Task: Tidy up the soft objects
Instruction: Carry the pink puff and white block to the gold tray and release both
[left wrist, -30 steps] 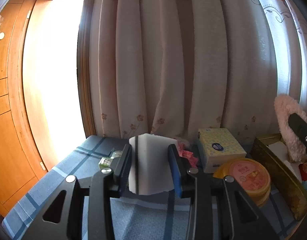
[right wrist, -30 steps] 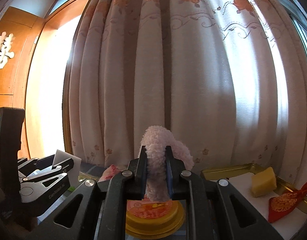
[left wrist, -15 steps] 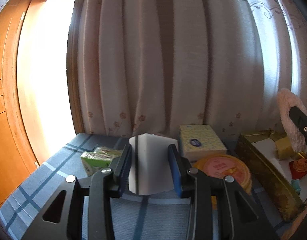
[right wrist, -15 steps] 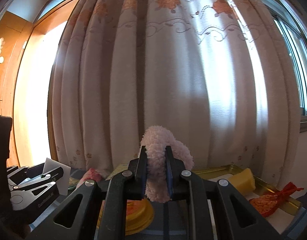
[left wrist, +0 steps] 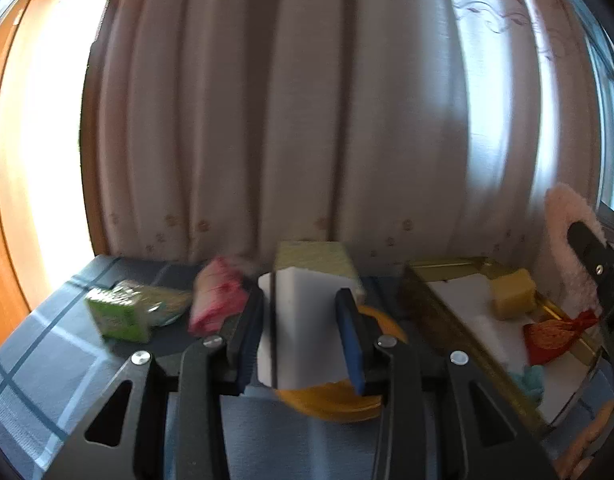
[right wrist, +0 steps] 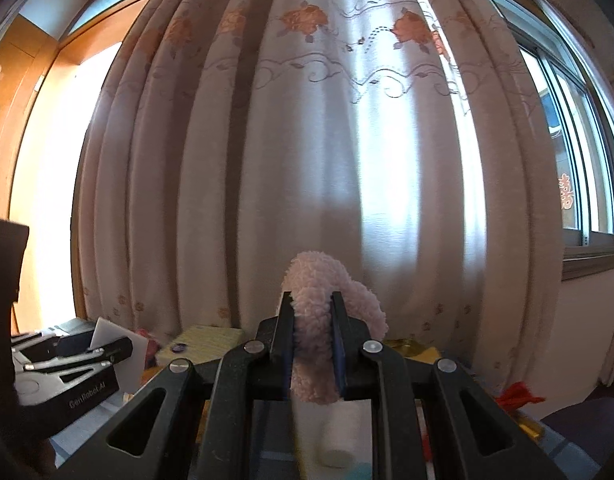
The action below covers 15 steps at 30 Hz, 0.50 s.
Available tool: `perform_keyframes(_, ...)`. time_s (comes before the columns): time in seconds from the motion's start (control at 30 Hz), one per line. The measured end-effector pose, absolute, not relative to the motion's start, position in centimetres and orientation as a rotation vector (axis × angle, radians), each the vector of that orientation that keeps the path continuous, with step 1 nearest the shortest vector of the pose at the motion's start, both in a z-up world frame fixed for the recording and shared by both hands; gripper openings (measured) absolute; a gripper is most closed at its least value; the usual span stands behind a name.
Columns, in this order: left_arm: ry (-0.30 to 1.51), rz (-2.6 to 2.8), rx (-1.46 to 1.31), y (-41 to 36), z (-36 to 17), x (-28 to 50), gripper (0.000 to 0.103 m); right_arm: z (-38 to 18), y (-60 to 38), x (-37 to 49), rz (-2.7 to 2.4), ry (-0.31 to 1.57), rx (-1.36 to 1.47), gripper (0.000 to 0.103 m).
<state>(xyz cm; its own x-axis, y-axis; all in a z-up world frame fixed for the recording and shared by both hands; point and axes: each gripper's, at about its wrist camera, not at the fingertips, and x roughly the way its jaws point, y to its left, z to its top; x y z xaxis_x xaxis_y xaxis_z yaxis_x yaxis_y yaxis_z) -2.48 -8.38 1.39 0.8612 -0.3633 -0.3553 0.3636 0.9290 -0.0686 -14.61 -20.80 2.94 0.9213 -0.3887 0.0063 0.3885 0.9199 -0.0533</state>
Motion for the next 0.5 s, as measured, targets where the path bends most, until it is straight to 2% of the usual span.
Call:
perform_keyframes(0.33,0.373,-0.556,0.006,-15.6,3.8,-2.6,0.035,5.0,-28.1,-15.6,-0.471,0.054,-0.079,0.017)
perform_keyframes(0.5,0.412,-0.615,-0.006,-19.5,4.3,-1.8,0.035,6.8,-31.7,-13.0,-0.447,0.150,-0.097,0.017)
